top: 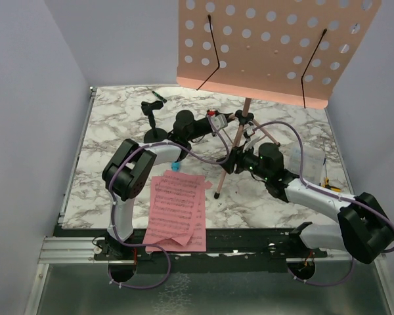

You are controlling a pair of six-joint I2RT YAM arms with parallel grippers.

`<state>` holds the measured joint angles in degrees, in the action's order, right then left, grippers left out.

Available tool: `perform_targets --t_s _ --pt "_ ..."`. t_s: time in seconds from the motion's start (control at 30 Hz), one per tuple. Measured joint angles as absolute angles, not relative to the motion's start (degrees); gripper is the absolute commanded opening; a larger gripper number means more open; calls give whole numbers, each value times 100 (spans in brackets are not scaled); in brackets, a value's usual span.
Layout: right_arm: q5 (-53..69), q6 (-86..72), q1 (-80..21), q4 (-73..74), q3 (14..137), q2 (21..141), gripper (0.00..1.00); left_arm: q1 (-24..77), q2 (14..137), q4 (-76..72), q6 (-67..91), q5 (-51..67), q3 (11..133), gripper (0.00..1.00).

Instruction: Set up the instrument practice props

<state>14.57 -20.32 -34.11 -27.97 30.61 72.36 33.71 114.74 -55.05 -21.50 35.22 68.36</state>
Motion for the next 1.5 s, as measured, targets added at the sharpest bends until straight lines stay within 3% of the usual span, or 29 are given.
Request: perform_targets --t_s 0.37,0.5,0.7,1.03,1.1,1.13,1.5 --pt "1138 -1944 -3564 -2259 3050 6928 59 3424 11386 -5605 -2235 3485 6654 1" --pt "1072 -1944 -3605 -2165 3048 6855 62 3430 11384 -5653 -2237 3463 6628 8" --pt "1020 -1940 -3649 -1999 3048 6722 70 3452 11356 -5653 -2067 3382 6613 38" --pt "989 -1935 -3719 -1503 2930 6427 76 3472 11292 -5293 -1404 2969 6375 67" --pt "985 -1931 -3719 -1439 2928 6427 78 3474 11205 -5290 -1304 2888 6237 95" --pt "972 -1927 -3719 -1378 2926 6425 79 3474 11170 -5277 -1278 2875 6187 98" --pt "816 -1876 -3719 -1144 2895 6156 87 3496 10280 -5271 -790 2412 5087 99"
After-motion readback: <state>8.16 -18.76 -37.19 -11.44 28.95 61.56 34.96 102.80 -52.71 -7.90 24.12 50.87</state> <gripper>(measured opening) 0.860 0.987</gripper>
